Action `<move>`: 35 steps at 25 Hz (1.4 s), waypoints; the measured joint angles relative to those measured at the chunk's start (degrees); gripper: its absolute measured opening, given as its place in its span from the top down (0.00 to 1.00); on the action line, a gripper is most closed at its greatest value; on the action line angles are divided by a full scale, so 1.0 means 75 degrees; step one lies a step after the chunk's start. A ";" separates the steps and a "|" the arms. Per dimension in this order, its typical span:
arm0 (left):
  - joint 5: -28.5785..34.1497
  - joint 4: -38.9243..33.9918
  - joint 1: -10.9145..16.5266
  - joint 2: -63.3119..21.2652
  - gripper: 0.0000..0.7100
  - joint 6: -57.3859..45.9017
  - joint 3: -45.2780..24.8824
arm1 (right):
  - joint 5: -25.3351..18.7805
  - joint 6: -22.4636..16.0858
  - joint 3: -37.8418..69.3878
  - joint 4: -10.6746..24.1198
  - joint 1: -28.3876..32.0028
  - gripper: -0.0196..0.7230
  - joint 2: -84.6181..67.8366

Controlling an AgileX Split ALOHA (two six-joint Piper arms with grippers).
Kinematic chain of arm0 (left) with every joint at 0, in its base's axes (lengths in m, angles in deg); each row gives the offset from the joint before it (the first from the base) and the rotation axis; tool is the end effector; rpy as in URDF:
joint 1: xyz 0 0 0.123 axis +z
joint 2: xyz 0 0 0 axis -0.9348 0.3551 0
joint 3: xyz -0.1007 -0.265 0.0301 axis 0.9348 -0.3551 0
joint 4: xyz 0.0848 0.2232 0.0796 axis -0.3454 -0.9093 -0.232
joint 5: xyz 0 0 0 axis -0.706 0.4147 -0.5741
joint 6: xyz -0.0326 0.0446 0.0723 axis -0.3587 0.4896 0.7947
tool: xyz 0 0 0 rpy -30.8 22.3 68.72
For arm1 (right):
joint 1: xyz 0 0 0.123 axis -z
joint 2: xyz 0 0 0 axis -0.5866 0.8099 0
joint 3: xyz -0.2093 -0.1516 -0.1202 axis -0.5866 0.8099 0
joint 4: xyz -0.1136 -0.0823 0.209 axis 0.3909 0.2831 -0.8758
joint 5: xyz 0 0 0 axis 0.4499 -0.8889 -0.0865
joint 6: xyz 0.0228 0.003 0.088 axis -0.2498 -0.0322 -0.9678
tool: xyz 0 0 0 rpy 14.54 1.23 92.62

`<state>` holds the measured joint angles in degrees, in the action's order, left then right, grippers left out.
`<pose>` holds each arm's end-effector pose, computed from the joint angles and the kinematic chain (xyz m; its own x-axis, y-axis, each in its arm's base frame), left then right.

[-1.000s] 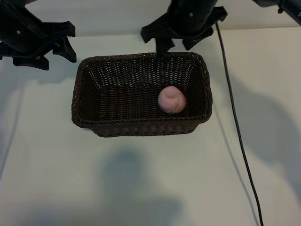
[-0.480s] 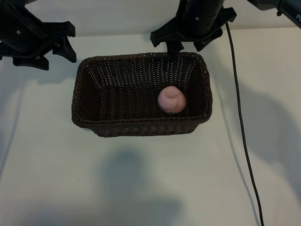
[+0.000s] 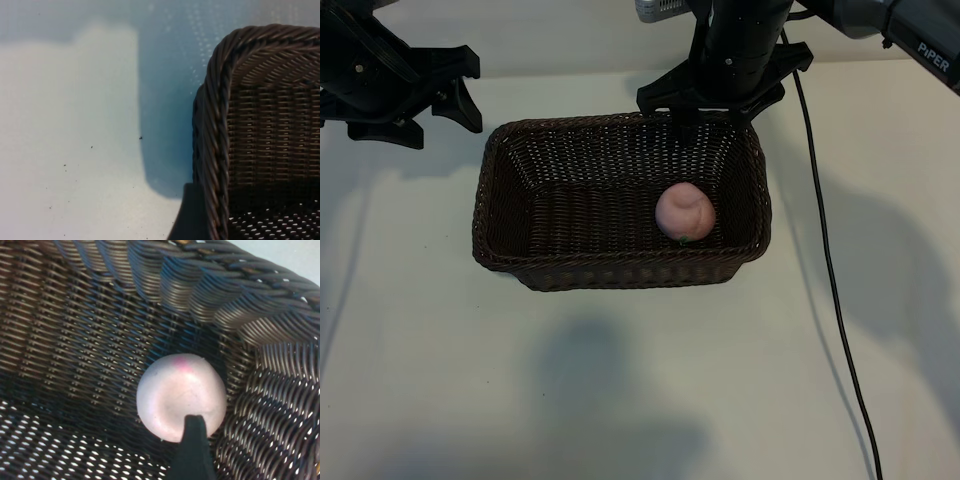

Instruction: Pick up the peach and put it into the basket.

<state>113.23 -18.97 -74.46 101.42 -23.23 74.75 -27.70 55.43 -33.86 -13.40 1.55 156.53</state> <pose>0.3676 -0.0556 0.2784 -0.9252 -0.1485 -0.3492 -0.0358 0.9503 -0.3093 0.3823 0.2670 0.2542 -0.8849 -0.3816 -0.2672 -0.4192 0.9025 0.0993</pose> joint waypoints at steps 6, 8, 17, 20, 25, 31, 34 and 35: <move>0.0000 0.0000 0.0000 0.0000 0.17 0.0000 0.0000 | 0.0000 -0.0030 0.0000 0.0145 0.0015 0.18 0.0000; 0.0000 0.0000 0.0000 0.0000 0.17 0.0000 0.0000 | -0.0007 -0.0041 0.0000 0.0173 0.0069 0.18 0.0000; 0.0000 0.0000 0.0000 0.0000 0.17 0.0000 0.0000 | -0.0007 -0.0060 0.0000 0.0188 0.0484 0.18 0.0000; 0.0000 0.0000 0.0000 0.0000 0.17 0.0000 0.0000 | -0.0007 -0.0060 0.0000 0.0188 0.0491 0.18 0.0000; 0.0000 0.0000 0.0000 0.0000 0.17 0.0000 0.0000 | -0.0007 -0.0045 0.0000 0.0188 0.0491 0.18 0.0000; 0.0000 0.0000 0.0000 0.0000 0.17 0.0000 0.0000 | -0.0007 -0.0037 0.0000 0.0203 0.0491 0.18 0.0000; 0.0000 0.0000 0.0000 0.0000 0.17 0.0000 0.0000 | -0.0007 -0.0029 0.0000 0.0203 0.0491 0.18 0.0000; 0.0000 0.0000 0.0000 0.0000 0.17 0.0000 0.0000 | -0.0007 -0.0030 0.0000 0.0203 0.0491 0.18 0.0000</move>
<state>113.23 -18.97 -74.46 101.42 -23.23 74.75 -27.75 55.21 -33.86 -11.88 5.23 156.53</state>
